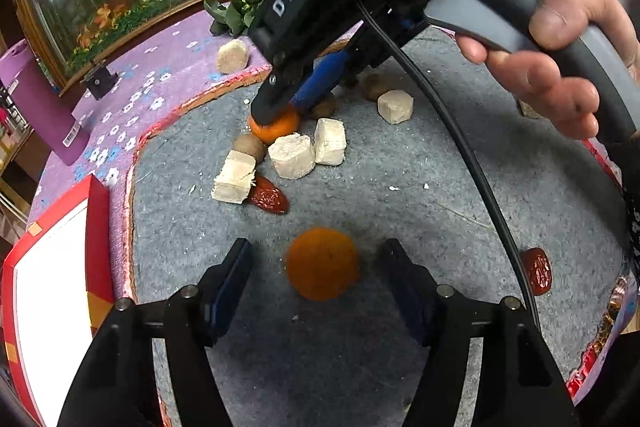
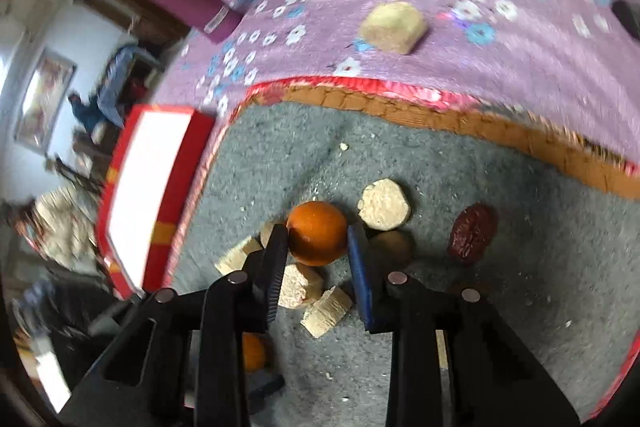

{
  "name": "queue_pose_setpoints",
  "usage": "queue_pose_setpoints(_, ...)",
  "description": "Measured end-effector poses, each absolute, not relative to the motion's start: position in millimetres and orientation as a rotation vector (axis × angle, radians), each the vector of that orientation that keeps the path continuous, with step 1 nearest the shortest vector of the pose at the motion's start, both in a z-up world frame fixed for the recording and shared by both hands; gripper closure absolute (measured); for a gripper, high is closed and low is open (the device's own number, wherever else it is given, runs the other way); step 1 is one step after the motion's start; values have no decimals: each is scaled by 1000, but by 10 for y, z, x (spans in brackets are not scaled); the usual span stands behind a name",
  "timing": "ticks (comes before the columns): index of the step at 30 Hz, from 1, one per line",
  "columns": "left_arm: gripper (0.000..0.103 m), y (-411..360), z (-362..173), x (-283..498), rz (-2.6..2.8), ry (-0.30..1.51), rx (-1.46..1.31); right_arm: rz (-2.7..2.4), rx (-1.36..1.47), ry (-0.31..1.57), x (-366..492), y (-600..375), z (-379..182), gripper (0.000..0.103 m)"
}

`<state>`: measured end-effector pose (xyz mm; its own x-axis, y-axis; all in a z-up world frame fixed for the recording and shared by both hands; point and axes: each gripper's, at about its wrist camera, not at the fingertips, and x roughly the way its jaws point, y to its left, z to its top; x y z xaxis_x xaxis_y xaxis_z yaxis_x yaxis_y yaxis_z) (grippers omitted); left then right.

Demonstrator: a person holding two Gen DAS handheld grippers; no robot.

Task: Organize fruits
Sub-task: 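Grasp an orange with the left gripper while the right gripper grasps another orange, then carry both oranges into the white red-rimmed tray and open both grippers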

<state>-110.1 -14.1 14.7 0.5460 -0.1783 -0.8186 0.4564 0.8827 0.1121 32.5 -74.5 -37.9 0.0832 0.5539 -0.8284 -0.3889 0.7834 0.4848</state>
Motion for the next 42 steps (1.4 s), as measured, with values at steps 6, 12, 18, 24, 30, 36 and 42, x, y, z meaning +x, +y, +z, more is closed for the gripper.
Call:
queue_pose_setpoints(6, 55, -128, 157, -1087, -440, 946, 303, 750, -25, 1233, 185, -441, -319, 35)
queue_pose_setpoints(12, 71, -162, 175, -1139, -489, 963, 279, 759, 0, 1245, 232, -481, -391, 51)
queue_pose_setpoints(18, 72, -169, 203, -1242, -480, 958, 267, 777, 65, 1265, 312, -640, -420, 68)
queue_pose_setpoints(24, 72, 20, 217, -1255, -432, 947, 186, 780, 156, 1284, 378, -764, -434, 68)
queue_pose_setpoints(30, 72, 298, 400, -1308, -357, 875, 82, 815, 248, 1216, 355, -845, -249, 68)
queue_pose_setpoints(36, 72, 904, 661, -1579, -194, 788, 6, 1029, 279, 1131, -16, -428, 75, 68)
queue_pose_setpoints(42, 72, 1676, 669, -1761, 71, 800, -39, 1180, 211, 1160, -603, 638, 102, 67)
